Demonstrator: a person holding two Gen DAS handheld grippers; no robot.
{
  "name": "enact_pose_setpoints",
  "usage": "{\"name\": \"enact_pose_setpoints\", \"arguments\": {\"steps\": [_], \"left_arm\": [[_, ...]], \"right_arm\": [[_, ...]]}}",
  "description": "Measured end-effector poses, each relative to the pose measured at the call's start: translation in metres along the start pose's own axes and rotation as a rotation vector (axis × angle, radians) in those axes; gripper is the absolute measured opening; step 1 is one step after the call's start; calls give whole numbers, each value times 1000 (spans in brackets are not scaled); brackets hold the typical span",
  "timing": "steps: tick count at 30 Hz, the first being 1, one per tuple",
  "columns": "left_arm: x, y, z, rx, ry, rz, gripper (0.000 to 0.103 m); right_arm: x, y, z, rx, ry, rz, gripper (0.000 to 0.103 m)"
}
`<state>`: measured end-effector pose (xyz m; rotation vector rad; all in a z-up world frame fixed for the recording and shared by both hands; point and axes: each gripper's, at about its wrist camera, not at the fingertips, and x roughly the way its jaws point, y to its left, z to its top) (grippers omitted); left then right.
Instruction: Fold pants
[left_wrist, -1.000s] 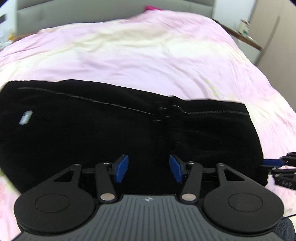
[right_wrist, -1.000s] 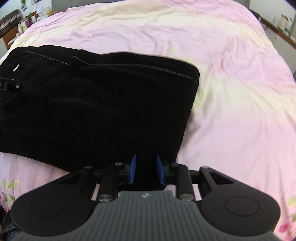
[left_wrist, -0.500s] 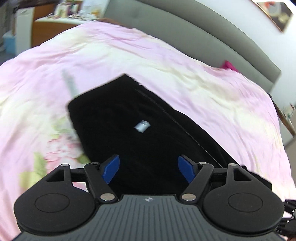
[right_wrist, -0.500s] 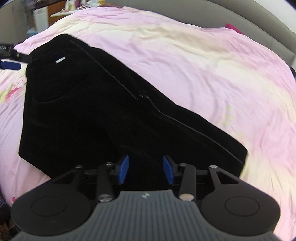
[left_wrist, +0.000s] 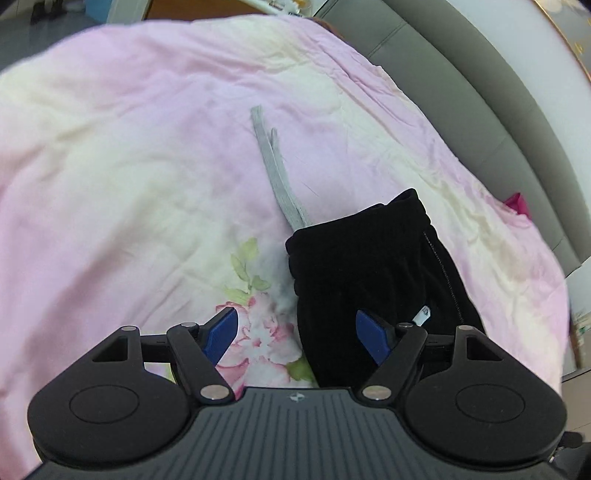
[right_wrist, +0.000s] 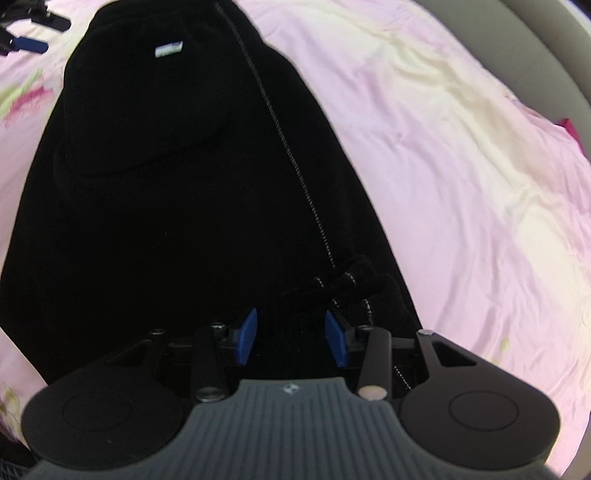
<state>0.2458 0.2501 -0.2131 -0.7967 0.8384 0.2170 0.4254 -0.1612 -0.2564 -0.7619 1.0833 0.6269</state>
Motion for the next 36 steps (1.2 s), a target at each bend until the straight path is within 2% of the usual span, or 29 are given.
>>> {"name": "enact_pose_setpoints", "arguments": {"steps": [2, 4, 7, 10, 16, 17, 18, 19, 21, 23, 24, 26, 31, 36], "left_arm": [[12, 7, 3, -46, 16, -77, 86], [27, 5, 5, -73, 41, -123, 87], [48, -4, 9, -39, 53, -97, 87], [62, -10, 13, -29, 60, -109, 90], [74, -21, 23, -6, 72, -95, 87], [75, -22, 23, -15, 71, -87, 84], [75, -23, 23, -20, 66, -76, 77], [74, -24, 22, -17, 59, -62, 74], [65, -31, 20, 11, 24, -40, 58], [52, -40, 18, 37, -12, -49, 47], [44, -47, 19, 48, -30, -64, 42], [26, -68, 19, 86, -72, -95, 39], [-20, -141, 9, 222, -131, -169, 36], [-62, -231, -25, 409, -161, -267, 32]], "right_arm": [[7, -5, 5, -1, 9, 27, 39], [13, -10, 8, 14, 13, 51, 39], [21, -15, 12, 16, 24, 81, 39], [23, -25, 14, 10, 29, 111, 39], [-5, -46, 8, -12, -13, 169, 38], [-5, -47, 5, -35, -13, 159, 39], [-3, -51, 4, -32, -18, 166, 41], [0, -52, 1, 1, -18, 182, 41], [17, -61, 1, 65, -10, 215, 47], [32, -64, 2, 93, -13, 224, 48], [36, -62, 5, 98, -19, 221, 49], [41, -65, -1, 132, -35, 225, 49], [23, -85, -24, 235, -67, 224, 48], [-19, -119, -57, 419, -198, 288, 45]]}}
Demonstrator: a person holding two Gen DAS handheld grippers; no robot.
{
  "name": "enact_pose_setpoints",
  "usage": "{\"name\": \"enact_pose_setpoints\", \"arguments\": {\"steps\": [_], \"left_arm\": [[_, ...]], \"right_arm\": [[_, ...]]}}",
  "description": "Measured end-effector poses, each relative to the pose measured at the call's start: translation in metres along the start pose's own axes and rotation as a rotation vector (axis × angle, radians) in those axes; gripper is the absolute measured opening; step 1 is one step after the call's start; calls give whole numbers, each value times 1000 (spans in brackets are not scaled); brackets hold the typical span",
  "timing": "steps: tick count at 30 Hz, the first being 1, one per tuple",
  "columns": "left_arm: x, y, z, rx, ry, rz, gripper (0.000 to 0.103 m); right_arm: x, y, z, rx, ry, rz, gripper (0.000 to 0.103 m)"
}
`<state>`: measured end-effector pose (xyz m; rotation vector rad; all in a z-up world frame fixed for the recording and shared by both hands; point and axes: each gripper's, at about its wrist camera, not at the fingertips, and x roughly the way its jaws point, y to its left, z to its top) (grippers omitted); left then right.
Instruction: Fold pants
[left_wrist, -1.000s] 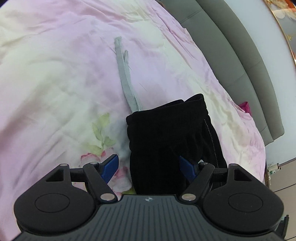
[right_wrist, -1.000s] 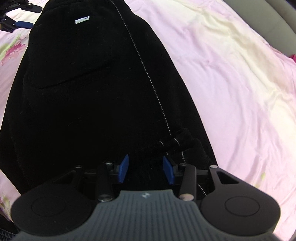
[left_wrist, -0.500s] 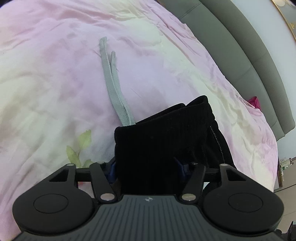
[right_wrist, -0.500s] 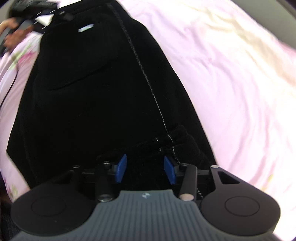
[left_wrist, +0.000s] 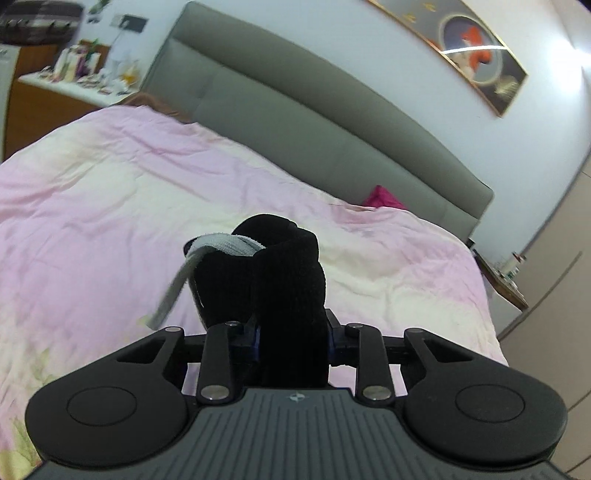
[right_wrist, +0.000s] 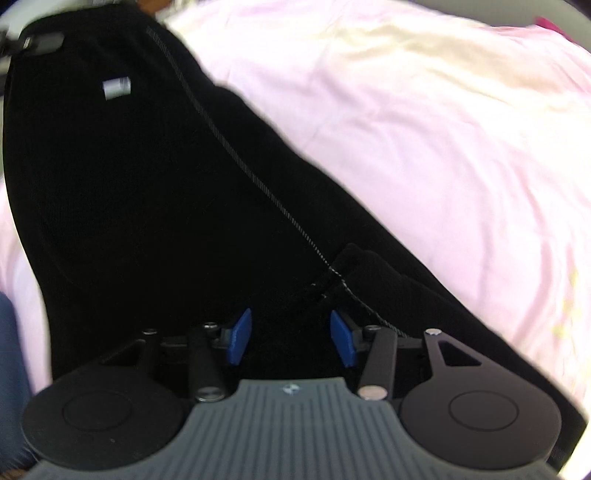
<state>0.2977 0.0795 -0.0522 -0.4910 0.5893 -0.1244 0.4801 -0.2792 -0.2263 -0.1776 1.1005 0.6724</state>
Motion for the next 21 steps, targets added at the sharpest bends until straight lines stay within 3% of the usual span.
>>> {"name": "enact_pose_setpoints", "arguments": {"steps": [4, 8, 12, 16, 21], "left_arm": [[-4, -92, -12, 187, 15, -96, 31], [8, -184, -49, 381, 63, -205, 30], [47, -250, -104, 510, 184, -275, 30], [100, -284, -178, 625, 352, -293, 30], [135, -280, -256, 681, 549, -288, 33]], "right_arm": [[-50, -18, -29, 48, -67, -16, 45], [-93, -40, -69, 88, -109, -51, 45], [-124, -67, -112, 146, -118, -92, 45], [-144, -88, -150, 203, -127, -113, 45], [-160, -105, -186, 225, -107, -135, 45]]}}
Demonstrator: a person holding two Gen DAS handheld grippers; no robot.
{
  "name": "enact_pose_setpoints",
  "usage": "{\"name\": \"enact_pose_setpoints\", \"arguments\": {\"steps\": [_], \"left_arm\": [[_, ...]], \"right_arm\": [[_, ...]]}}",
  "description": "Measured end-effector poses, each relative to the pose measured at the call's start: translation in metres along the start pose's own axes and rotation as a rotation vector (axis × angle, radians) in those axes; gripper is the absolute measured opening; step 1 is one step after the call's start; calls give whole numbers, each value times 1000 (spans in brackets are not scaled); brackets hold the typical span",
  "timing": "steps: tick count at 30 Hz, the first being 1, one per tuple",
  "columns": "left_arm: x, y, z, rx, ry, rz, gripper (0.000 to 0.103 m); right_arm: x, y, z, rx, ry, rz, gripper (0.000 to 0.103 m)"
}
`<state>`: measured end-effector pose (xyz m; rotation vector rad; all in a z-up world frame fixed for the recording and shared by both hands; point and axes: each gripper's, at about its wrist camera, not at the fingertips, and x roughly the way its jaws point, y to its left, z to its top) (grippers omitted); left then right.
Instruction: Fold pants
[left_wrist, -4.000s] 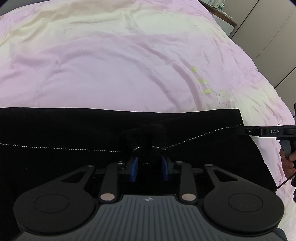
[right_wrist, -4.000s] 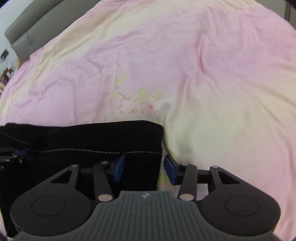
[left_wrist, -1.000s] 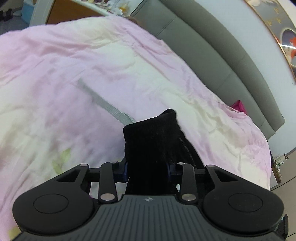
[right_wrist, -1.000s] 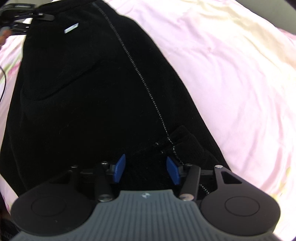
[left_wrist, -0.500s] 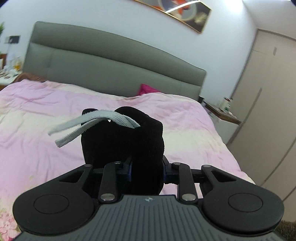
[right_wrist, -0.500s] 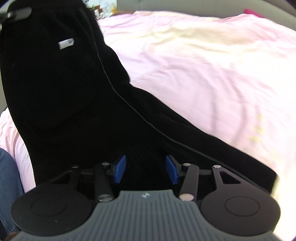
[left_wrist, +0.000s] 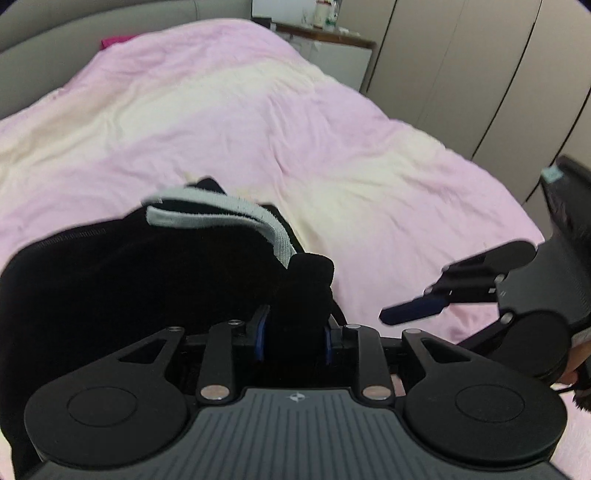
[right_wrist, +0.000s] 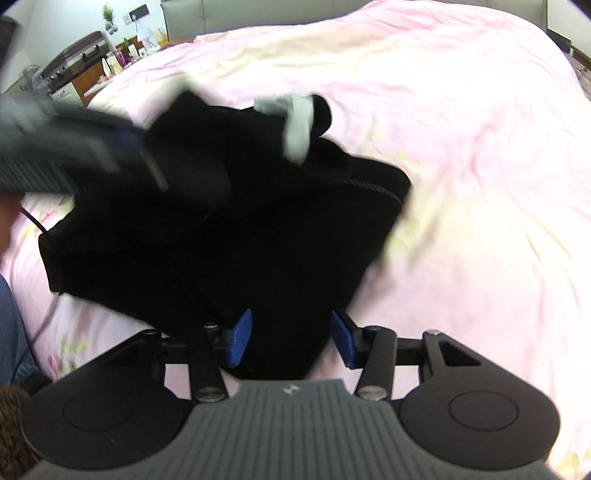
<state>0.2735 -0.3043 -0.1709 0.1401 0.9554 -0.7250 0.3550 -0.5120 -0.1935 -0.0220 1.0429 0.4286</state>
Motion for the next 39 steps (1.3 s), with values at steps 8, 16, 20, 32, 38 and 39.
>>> {"name": "enact_pose_setpoints", "arguments": {"steps": [8, 16, 20, 32, 38, 39], "left_arm": [[-18, 11, -6, -134, 49, -259, 63], [-78, 37, -23, -14, -40, -28, 68], [-104, 67, -52, 38, -34, 155, 77], [-104, 115, -151, -39, 112, 311, 74], [-114, 120, -143, -74, 118, 302, 35], [-116, 121, -143, -77, 120, 295, 34]], "right_arm": [[-5, 0, -9, -3, 10, -14, 46], [-33, 19, 6, 36, -76, -22, 43], [-35, 21, 13, 83, -104, 45, 43], [29, 22, 26, 363, 23, 155, 24], [-26, 46, 26, 267, -116, 196, 0], [-36, 56, 25, 222, -129, 187, 0]]}}
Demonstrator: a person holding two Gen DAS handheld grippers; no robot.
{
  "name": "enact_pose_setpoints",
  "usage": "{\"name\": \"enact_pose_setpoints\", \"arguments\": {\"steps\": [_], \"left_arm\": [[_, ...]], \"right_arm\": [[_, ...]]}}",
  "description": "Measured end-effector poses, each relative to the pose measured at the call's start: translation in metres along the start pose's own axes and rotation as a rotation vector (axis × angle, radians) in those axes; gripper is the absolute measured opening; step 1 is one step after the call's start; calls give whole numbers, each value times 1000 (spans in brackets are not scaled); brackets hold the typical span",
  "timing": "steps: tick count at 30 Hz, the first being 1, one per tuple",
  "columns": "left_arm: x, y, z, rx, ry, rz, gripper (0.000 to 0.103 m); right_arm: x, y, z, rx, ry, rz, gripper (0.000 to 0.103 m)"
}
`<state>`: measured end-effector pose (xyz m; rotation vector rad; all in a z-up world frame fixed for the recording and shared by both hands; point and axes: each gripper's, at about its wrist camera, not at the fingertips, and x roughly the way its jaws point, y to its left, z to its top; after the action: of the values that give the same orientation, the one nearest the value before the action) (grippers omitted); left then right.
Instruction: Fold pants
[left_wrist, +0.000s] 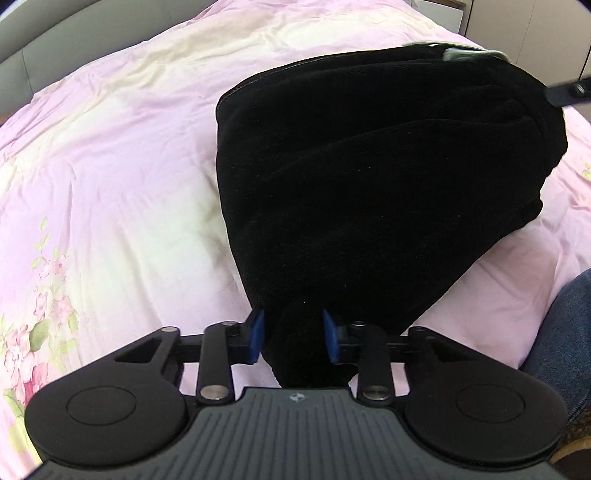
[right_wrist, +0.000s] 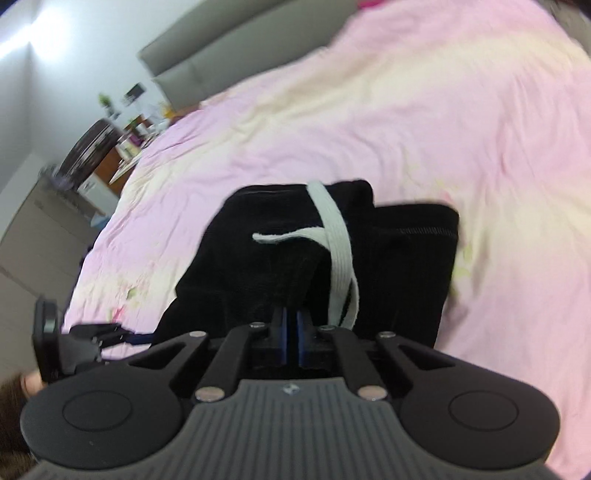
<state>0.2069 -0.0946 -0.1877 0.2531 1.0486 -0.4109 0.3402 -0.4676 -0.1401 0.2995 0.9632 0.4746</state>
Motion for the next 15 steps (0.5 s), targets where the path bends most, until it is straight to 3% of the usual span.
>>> {"name": "enact_pose_setpoints", "arguments": {"steps": [3, 10, 13, 15], "left_arm": [[-3, 4, -4, 13, 15, -20, 31], [-15, 7, -20, 56, 61, -48, 22], [-29, 10, -18, 72, 70, -58, 22], [-39, 16, -14, 51, 59, -84, 22]], "right_arm": [[-7, 13, -17, -60, 21, -75, 0], [45, -31, -64, 67, 113, -172, 0], [42, -37, -61, 103, 113, -166, 3], [32, -31, -56, 68, 116, -176, 14]]}}
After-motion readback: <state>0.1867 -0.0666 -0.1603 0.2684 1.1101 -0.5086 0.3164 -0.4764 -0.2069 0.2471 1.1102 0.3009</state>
